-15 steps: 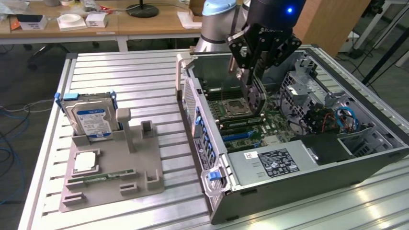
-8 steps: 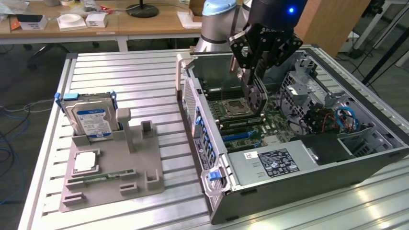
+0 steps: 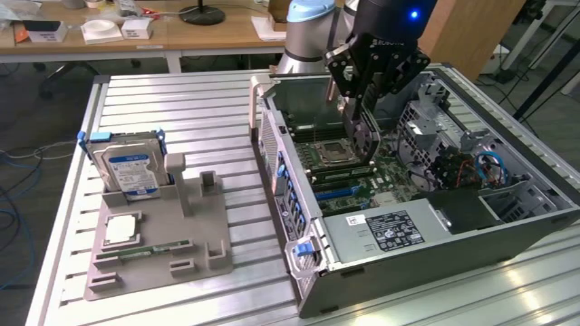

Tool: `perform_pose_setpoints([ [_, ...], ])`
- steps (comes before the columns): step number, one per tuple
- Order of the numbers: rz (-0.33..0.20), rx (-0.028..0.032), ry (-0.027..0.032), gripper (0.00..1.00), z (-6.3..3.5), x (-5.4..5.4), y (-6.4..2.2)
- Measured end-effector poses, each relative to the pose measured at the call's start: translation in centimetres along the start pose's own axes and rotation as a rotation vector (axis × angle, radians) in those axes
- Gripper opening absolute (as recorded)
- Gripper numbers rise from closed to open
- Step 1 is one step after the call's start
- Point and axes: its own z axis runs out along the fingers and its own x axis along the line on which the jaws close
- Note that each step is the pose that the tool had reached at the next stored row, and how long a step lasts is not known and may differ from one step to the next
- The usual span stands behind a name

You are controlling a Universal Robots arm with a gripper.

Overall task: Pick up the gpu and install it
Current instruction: 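Pick up the gpu and move the gpu toward the slot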

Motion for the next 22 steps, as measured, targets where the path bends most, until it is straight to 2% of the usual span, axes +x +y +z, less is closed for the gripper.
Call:
perform_pose_setpoints([
  [15,0.0,0.0,0.0001,0.26,0.01,-0.3,0.02],
  [22,0.0,0.0,0.0001,0.26,0.03,-1.0,0.08],
])
